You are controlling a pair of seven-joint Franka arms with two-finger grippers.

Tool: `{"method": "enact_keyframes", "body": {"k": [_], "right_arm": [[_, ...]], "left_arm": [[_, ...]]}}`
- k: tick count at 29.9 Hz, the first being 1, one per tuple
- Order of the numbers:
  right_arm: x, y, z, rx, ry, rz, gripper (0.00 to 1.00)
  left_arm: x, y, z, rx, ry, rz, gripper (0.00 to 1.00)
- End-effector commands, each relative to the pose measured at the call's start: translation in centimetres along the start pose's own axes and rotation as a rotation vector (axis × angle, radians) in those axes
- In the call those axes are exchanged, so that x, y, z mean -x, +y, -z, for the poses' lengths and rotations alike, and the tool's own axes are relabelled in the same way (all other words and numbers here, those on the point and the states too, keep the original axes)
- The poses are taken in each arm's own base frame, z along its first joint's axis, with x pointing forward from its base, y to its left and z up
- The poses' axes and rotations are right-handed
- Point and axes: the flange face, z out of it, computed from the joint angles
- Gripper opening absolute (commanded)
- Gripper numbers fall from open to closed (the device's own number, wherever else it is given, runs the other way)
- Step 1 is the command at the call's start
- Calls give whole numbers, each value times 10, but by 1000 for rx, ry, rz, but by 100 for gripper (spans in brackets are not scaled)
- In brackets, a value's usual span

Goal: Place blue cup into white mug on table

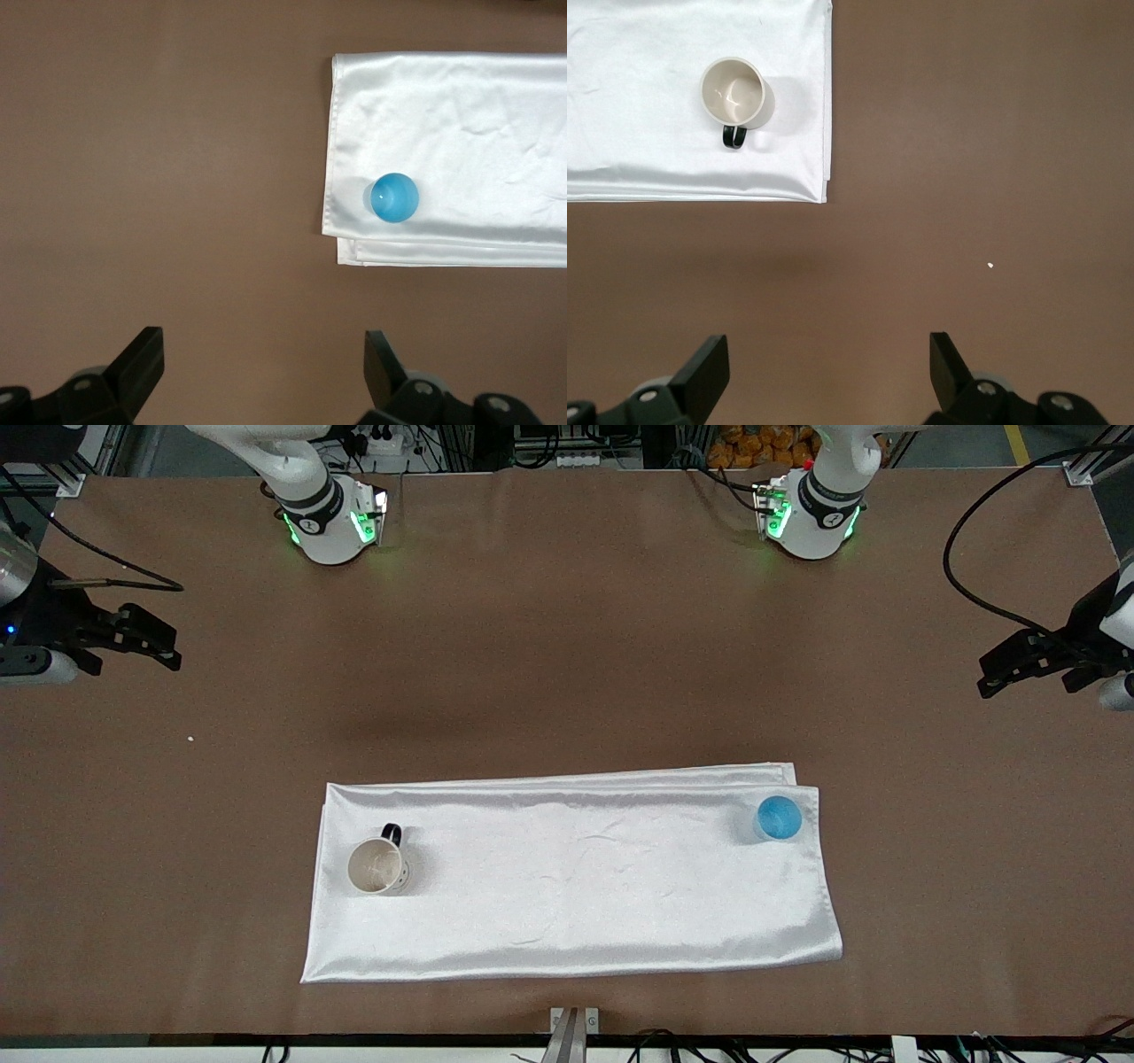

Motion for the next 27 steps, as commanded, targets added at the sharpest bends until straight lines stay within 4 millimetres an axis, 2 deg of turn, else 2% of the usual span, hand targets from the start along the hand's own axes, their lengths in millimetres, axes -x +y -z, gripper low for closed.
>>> {"method": "enact_keyframes", "body": {"k": [1,11,19,24,27], "right_arm": [[-1,-4,4,-14,-6,-16,100],[-2,-4,2,-14,-9,-16,100],[-2,-5,-1,-15,-14,-16,100],[-8,-9,-16,-18,-35,-8,100],[-16,-11,-31,-34,-58,-4,100]], "left_arm": [[4,0,4,27,-7,-23,100],[3,0,2,27,-11,-24,100],[-1,5,-11,92,-39,-16,100],[-6,9,-24,90,-61,-21,100],[-9,12,-33,87,-71,-25,100]]}}
